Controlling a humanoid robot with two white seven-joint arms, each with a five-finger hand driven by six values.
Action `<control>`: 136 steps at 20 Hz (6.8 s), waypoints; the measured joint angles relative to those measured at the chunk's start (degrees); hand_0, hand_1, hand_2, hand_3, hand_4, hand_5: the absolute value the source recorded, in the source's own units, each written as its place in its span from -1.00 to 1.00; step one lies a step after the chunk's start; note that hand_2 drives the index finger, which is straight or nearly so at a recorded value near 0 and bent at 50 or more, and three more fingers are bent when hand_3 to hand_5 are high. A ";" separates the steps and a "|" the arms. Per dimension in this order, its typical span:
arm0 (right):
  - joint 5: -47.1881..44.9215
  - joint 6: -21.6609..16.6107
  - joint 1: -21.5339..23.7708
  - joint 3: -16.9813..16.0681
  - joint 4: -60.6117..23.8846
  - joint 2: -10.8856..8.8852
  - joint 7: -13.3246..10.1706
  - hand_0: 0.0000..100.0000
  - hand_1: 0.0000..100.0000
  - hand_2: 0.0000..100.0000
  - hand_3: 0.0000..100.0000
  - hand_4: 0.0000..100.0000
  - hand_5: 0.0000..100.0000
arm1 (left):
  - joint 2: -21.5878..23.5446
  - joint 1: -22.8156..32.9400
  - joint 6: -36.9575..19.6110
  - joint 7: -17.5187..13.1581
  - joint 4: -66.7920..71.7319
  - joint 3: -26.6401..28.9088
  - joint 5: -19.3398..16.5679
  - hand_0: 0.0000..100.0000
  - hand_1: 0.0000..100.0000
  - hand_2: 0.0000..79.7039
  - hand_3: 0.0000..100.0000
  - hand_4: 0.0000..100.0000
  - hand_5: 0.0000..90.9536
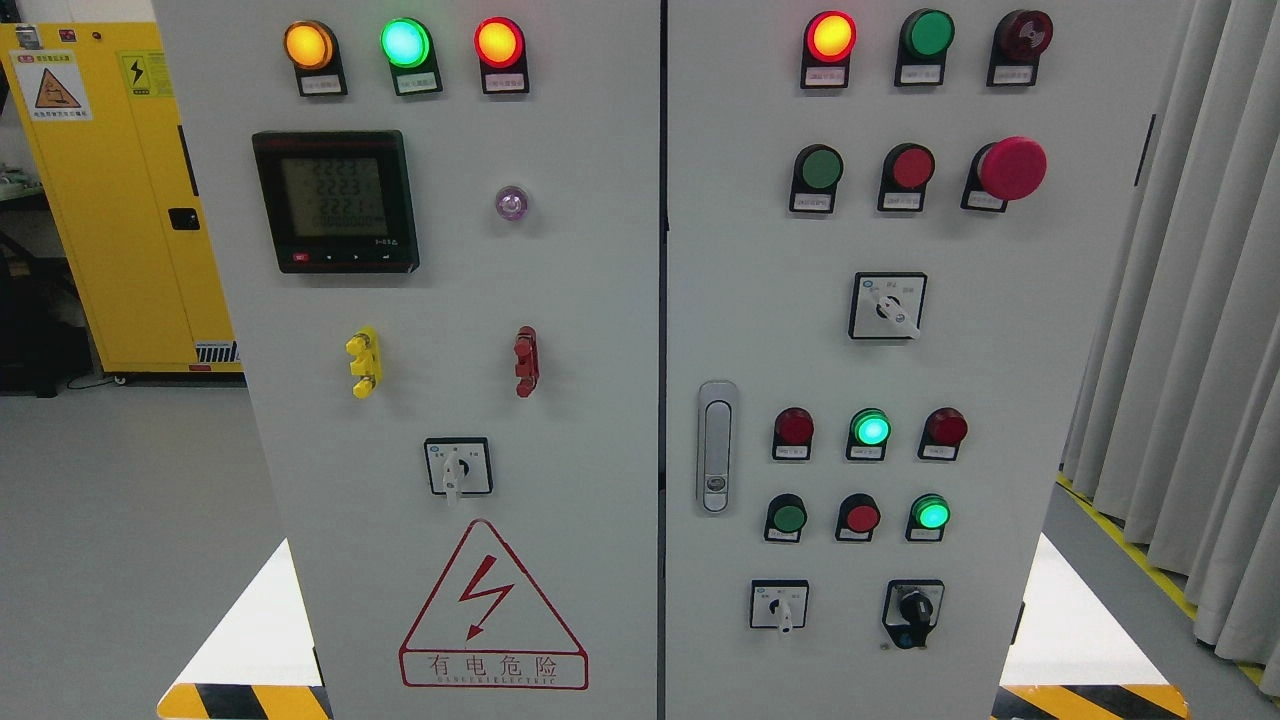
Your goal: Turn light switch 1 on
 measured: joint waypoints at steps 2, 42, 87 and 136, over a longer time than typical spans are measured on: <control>0.00 0.00 0.00 0.00 0.00 0.00 0.00 -1.00 0.00 -0.92 -1.00 -1.00 -1.00 | 0.32 1.18 -0.10 1.01 -2.59 0.00 -0.10 -0.30 -0.92 -1.00 -0.73 -0.67 -1.00; 0.00 0.00 0.00 0.00 0.00 0.00 0.00 -1.00 0.00 -0.92 -1.00 -1.00 -1.00 | 1.95 10.74 1.49 7.59 -84.36 6.64 -7.13 -0.83 0.13 0.47 0.78 0.74 0.80; 0.00 0.00 0.00 0.00 0.00 0.00 0.00 -1.00 0.00 -0.92 -1.00 -1.00 -1.00 | -2.96 -14.40 34.08 12.56 -105.46 4.86 -16.02 -0.54 0.32 0.38 0.81 0.78 0.93; 0.00 0.00 0.00 0.00 0.00 0.00 0.00 -1.00 0.00 -0.92 -1.00 -1.00 -1.00 | -5.60 -25.82 41.07 15.07 -103.89 5.82 -19.94 -0.66 0.32 0.38 0.82 0.77 0.93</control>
